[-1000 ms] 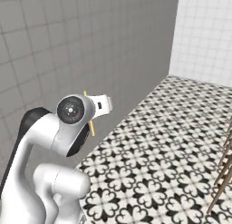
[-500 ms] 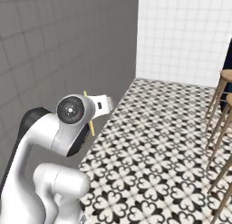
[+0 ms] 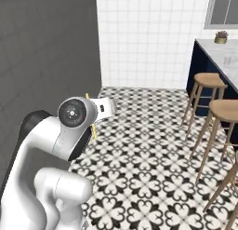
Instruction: Take a straw from the drawer in front and place it inside the glass cup on the dining counter.
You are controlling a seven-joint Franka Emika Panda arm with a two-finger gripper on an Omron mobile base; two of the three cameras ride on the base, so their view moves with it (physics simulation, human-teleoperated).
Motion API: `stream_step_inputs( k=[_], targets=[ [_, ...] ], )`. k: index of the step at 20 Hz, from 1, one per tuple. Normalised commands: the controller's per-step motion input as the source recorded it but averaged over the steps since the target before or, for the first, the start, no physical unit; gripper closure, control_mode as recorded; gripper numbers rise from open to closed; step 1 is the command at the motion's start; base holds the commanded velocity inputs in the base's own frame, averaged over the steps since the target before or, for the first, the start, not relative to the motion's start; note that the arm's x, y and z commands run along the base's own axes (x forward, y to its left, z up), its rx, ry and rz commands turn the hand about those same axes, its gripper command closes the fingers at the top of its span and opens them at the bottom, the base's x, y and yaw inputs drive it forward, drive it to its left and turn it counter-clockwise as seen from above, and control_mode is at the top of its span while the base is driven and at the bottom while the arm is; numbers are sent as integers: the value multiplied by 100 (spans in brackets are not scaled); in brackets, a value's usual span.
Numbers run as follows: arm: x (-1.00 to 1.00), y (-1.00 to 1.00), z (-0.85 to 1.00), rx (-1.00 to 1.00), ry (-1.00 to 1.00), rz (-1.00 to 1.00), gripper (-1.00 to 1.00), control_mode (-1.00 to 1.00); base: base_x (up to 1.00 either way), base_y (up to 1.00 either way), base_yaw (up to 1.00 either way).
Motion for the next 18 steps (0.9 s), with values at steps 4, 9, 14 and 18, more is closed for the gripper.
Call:
stream_step_inputs(
  k=[4,9,14,18],
  targets=[
    [0,0,0,0,0,0,100,100,100,45,-42],
    [0,0,0,0,0,0,100,100,100,47,-41],
    [0,0,0,0,0,0,100,100,100,48,-40],
    [0,0,0,0,0,0,100,100,100,52,-39]
  ],
)
